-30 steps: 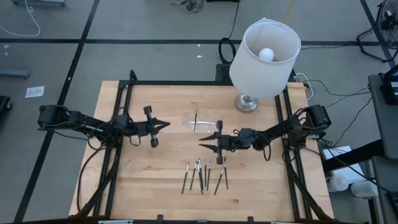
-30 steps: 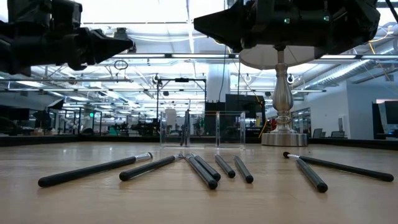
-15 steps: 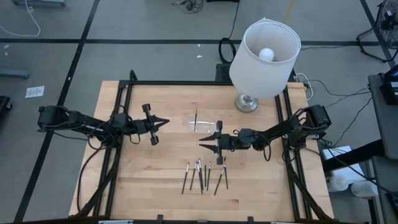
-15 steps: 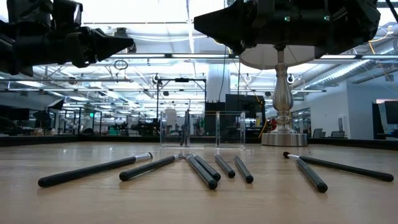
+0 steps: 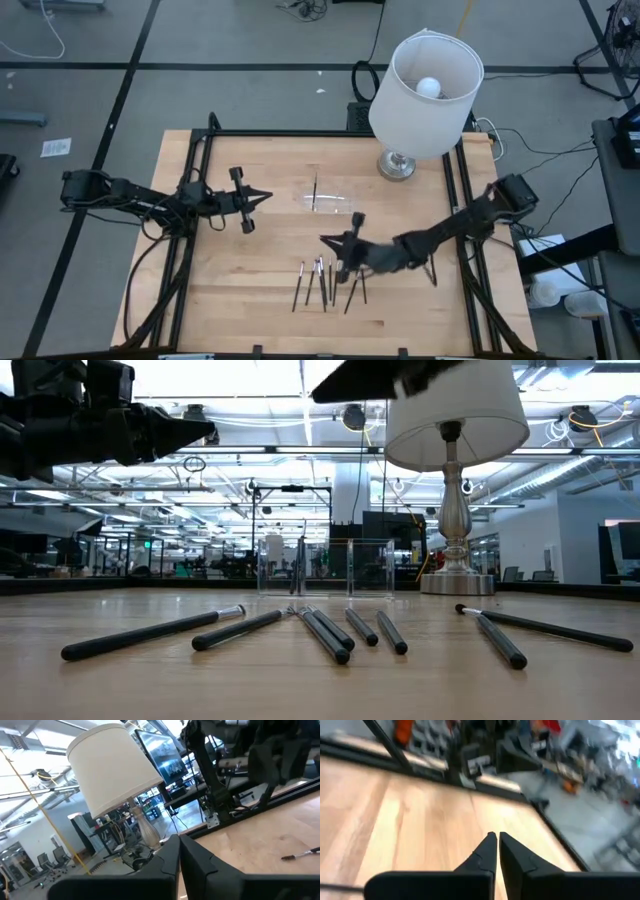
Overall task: Put items in baskets/containers
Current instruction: Put the black lash brush transparent organizer
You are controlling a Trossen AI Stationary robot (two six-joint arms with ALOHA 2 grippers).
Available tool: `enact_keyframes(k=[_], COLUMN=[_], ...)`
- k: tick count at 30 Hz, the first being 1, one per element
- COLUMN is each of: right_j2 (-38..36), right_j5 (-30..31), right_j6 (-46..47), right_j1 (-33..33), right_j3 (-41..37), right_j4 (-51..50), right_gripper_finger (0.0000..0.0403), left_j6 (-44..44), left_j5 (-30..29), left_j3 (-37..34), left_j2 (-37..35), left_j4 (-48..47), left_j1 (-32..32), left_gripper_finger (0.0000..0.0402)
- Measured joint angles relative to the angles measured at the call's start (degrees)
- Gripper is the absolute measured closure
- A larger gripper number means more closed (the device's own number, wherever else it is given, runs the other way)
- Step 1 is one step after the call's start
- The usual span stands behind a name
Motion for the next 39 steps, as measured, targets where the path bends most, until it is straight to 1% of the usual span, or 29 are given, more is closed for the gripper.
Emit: enact_keyframes(k=[2,3,5,8,11,13,15,17,20,23,26,28,30,32,36,39], right_j2=[-0.07,-0.07,0.34,2.03,5.14,6.6,8.31,10.01,11.8,11.76,11.03,10.84,10.86,10.86,10.86,10.89], right_j5=[1.7,1.79,1.84,2.02,1.59,-1.4,-6.56,-9.77,-12.41,-15.91,-15.9,-16.2,-17.75,-19.29,-19.37,-20.75], right_j6=[10.14,15.84,26.87,39.43,46.48,49.47,52.19,54.35,57.63,61.78,65.91,68.97,71.35,72.74,72.88,72.33], right_j1=[1.85,2.81,5.17,9.53,12.53,13.13,13.05,13.03,13.03,13.41,14.61,15.2,15.67,15.67,14.99,14.23], right_j3=[4.47,5.7,6.14,4.59,4.0,3.96,3.99,3.96,3.98,4.01,4.02,4.06,4.06,4.04,4.04,4.04], right_j4=[-13.68,-18.86,-25.08,-28.21,-27.66,-27.56,-26.24,-26.56,-26.82,-28.66,-31.86,-33.08,-34.56,-35.44,-35.77,-35.97], right_gripper_finger=[0.04,0.0401,0.0402,0.0402,0.0402,0.0403,0.0403,0.0403,0.0403,0.0403,0.0403,0.0403,0.0403,0.0403,0.0403,0.0403], left_j6=[-0.05,-0.18,-0.23,-0.21,-1.05,-1.69,-1.83,-2.36,-2.64,-2.64,-2.66,-2.66,-2.67,-2.69,-2.86,-3.59], left_j5=[0.01,-0.01,0.01,0.03,0.94,1.99,2.75,3.14,3.22,3.22,3.22,3.22,3.22,3.22,3.22,3.22], left_j3=[0.0,0.0,0.0,0.0,0.0,0.0,0.0,0.0,0.0,0.0,0.0,0.0,0.0,0.0,0.0,0.0], left_j2=[0.0,-0.01,0.0,0.0,0.0,-0.01,0.0,0.0,0.0,0.0,0.0,0.0,0.0,0.0,0.0,0.0], left_j4=[-0.03,-0.03,-0.03,-0.03,0.04,0.08,0.08,0.11,0.13,0.18,0.16,-0.05,-0.2,-0.31,-0.31,-0.31], left_j1=[-0.1,-0.13,-0.15,-0.15,-0.17,-0.17,-0.2,-0.17,-0.17,-0.17,-0.17,-0.17,-0.17,-0.17,-0.17,-0.17], left_gripper_finger=[0.0397,0.0397,0.0391,0.0378,0.0376,0.0383,0.0394,0.0397,0.0387,0.0377,0.0378,0.0386,0.0395,0.0397,0.038,0.0373])
